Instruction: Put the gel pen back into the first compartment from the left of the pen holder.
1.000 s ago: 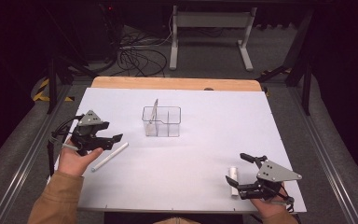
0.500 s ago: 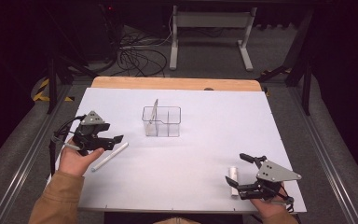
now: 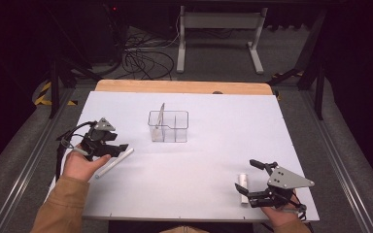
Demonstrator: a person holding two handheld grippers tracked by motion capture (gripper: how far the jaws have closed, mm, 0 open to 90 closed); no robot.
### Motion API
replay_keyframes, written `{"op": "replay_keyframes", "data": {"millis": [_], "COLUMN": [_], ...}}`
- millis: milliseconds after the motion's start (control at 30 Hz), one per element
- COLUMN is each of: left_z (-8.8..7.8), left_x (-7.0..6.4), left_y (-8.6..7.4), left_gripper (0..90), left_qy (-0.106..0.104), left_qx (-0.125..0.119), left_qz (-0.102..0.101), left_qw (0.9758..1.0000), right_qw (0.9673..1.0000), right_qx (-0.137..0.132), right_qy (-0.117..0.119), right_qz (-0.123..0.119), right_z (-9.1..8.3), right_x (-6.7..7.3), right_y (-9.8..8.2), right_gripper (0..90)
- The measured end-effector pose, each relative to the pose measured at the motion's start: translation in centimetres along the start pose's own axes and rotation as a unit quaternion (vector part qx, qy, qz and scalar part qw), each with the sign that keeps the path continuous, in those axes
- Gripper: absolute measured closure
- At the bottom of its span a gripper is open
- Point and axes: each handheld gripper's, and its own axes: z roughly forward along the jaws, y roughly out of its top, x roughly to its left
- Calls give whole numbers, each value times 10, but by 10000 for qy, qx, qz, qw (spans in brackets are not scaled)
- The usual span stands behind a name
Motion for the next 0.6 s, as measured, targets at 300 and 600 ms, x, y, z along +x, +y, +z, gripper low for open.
{"op": "replay_keyframes", "data": {"millis": [300,600], "left_z": [14,21], "left_x": [8,5], "left_y": [-3,-4], "left_gripper": [461,496], "left_qy": [-241,-246], "left_qx": [471,895], "left_qz": [-55,127], "left_qw": [9986,9956], "right_qw": [10000,10000], "right_qx": [-6,-14], "right_qy": [23,32], "right_qz": [7,7], "right_z": [0,-1], "right_x": [0,0], "right_y": [0,0], "right_gripper": [116,116]}}
